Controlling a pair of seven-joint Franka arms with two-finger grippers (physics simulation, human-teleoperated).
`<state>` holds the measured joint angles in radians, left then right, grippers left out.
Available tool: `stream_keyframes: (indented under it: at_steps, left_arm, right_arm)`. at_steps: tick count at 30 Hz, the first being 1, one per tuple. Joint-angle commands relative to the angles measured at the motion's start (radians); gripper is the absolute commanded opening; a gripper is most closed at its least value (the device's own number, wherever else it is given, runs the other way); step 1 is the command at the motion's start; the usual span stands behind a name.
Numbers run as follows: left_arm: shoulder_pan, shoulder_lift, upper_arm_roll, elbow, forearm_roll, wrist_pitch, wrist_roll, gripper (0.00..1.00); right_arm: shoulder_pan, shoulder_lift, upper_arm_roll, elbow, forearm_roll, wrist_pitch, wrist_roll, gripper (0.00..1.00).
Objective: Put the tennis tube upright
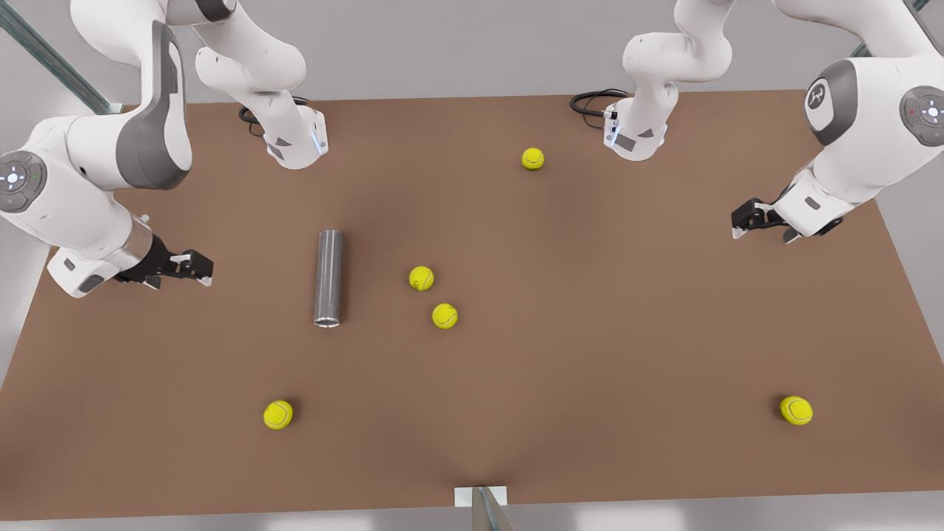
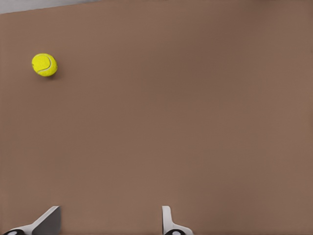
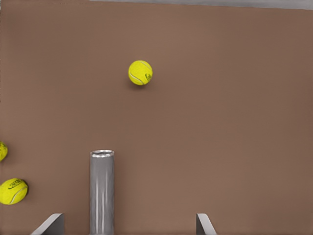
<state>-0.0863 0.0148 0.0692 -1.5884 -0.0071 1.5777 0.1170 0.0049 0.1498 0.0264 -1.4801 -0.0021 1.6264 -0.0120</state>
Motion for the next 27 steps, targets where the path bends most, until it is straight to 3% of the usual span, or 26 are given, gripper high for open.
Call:
stream_keyframes:
  at_steps: [1,3,4,6,7,11,12,27]
  left_arm:
    - [0.003,-0.001,0.001,-0.001,0.002,0.008,0.05,1.0]
    - [0.004,-0.001,0.001,-0.001,0.002,0.007,0.05,1.0]
    - [0.005,-0.001,0.001,-0.001,0.002,0.007,0.05,1.0]
    - [0.002,0.017,0.0,0.002,0.002,0.005,0.052,1.0]
    - [0.002,0.025,0.0,0.004,0.002,0.005,0.052,1.0]
    - [0.003,0.056,0.0,0.004,0.002,0.016,0.05,1.0]
    - [0.003,0.059,0.0,0.005,0.001,0.019,0.05,1.0]
    - [-0.012,0.076,-0.002,0.007,0.047,0.025,0.052,1.0]
  right_arm:
    - [-0.003,-0.001,0.001,0.0,0.001,-0.005,-0.003,1.0]
    - [0.006,-0.004,0.012,-0.08,0.002,-0.039,-0.002,1.0]
    - [0.004,-0.006,0.066,-0.164,0.027,-0.114,-0.009,1.0]
    - [0.009,-0.004,0.118,-0.305,0.04,-0.092,0.01,1.0]
    - [0.009,-0.007,0.127,-0.44,0.063,-0.037,0.036,1.0]
    - [0.038,-0.007,0.142,-0.667,0.103,0.222,0.273,1.0]
    - [0.05,-0.006,0.142,-0.667,0.096,0.271,0.392,1.0]
    - [0.116,0.171,0.142,-0.687,0.054,0.536,0.382,1.0]
